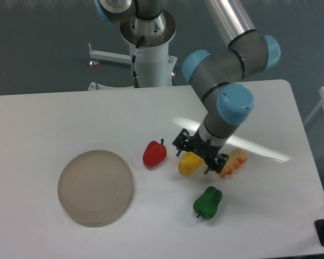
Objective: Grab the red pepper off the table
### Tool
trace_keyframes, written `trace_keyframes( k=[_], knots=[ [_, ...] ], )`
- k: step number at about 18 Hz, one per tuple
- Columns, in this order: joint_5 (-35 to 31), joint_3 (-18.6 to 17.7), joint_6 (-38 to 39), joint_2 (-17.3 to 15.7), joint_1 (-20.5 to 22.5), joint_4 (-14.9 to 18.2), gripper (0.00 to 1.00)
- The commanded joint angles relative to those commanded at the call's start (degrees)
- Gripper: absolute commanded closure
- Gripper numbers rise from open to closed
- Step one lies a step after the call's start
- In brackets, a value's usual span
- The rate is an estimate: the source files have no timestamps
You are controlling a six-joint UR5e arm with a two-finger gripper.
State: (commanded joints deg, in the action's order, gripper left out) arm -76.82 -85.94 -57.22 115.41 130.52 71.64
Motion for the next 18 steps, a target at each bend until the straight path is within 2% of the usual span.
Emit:
trace_keyframes(
  k=[4,7,14,18],
  knots=[
    [0.0,-6.59,1.57,-2.2,-1.67,-6.32,0.0],
    [-0.18,-8.63,2.02,-3.08,-2.46,-6.69,0.0],
    [-0.53,-10.82,3.6,-3.52,-4.66,-7.92,0.0],
    [-0.53,-12.85,3.87,-3.17,-4.75,-10.99,0.0]
  ],
)
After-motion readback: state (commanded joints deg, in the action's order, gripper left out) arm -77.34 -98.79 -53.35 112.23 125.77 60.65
